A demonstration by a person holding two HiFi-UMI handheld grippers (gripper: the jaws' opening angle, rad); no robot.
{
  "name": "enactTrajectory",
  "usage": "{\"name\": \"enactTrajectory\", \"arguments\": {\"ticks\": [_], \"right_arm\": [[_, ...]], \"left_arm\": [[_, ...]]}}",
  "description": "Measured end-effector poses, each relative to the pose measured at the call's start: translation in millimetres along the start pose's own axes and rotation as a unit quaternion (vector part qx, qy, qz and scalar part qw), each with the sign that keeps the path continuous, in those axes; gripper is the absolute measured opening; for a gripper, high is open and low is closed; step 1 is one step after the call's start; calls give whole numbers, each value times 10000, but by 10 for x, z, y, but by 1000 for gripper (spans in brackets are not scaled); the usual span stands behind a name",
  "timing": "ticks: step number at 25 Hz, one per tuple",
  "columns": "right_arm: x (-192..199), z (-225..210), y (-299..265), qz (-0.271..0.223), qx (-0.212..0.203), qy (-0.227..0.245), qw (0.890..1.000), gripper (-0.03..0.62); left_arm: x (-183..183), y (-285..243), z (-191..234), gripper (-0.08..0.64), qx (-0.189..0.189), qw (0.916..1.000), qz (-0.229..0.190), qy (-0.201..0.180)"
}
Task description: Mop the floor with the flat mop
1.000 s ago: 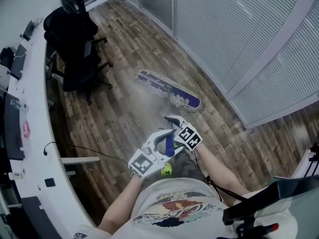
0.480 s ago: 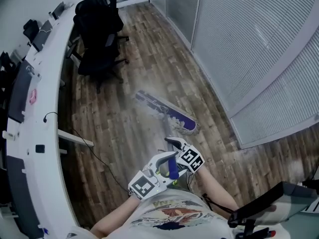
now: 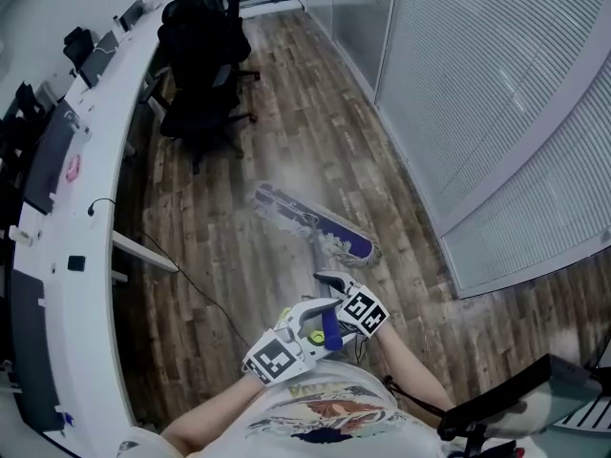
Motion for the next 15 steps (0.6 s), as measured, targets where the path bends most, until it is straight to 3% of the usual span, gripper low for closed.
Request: {"name": "enactTrajectory", "arguments": {"ticks": [5, 11, 15], "right_arm": [[-15, -116, -31, -68, 73, 88, 9999, 233], [193, -285, -102, 284, 98, 346, 9989, 232], [35, -542, -198, 99, 216, 168, 9996, 233]], "left_arm": [[-20, -35, 102, 230, -146, 9997, -133, -166], [146, -322, 117, 230, -58, 9983, 381, -443], [80, -317, 422, 230, -225, 9992, 158, -299]]}}
Point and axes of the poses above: the fingertips, and each gripper's own axes: y backward along the fingers, z to its left, x out of its underside, the point moved 2 cm from there along y, backward along the fingers, and after that the axes turned 14 degrees about z, right-handed, at the moved point
